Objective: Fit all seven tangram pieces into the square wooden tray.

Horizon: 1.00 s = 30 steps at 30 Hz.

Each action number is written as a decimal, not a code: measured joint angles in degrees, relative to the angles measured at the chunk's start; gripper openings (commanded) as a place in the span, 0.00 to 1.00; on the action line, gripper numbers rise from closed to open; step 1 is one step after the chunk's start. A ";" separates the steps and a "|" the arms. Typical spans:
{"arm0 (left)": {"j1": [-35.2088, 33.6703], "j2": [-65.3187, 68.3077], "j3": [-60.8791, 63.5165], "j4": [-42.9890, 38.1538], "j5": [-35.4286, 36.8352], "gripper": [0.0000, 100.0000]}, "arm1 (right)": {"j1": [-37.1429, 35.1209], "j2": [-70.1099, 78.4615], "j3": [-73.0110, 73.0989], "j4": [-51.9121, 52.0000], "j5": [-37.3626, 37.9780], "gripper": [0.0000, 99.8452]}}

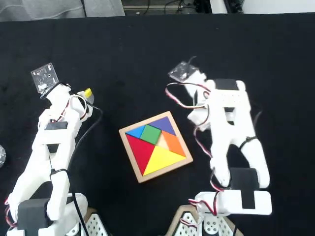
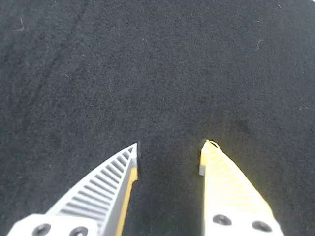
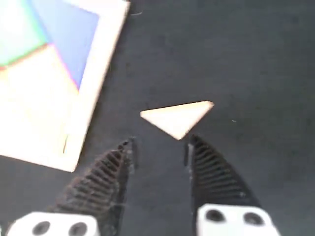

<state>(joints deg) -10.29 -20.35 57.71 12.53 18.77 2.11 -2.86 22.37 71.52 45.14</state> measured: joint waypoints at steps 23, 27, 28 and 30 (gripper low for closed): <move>0.00 0.00 0.00 0.00 0.00 0.21 | 1.49 11.16 -1.49 1.58 45.71 0.31; 0.00 0.00 0.00 0.00 0.00 0.21 | 1.49 15.12 -1.49 -1.23 45.89 0.31; 0.00 0.00 0.00 0.00 0.00 0.21 | 1.49 15.47 -1.49 -1.76 45.89 0.31; 0.00 0.00 0.00 0.00 0.00 0.21 | 1.49 15.74 -1.49 -2.90 45.89 0.29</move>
<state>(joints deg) -10.29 -20.35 57.71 12.53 18.77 3.60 12.88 20.88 68.62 91.03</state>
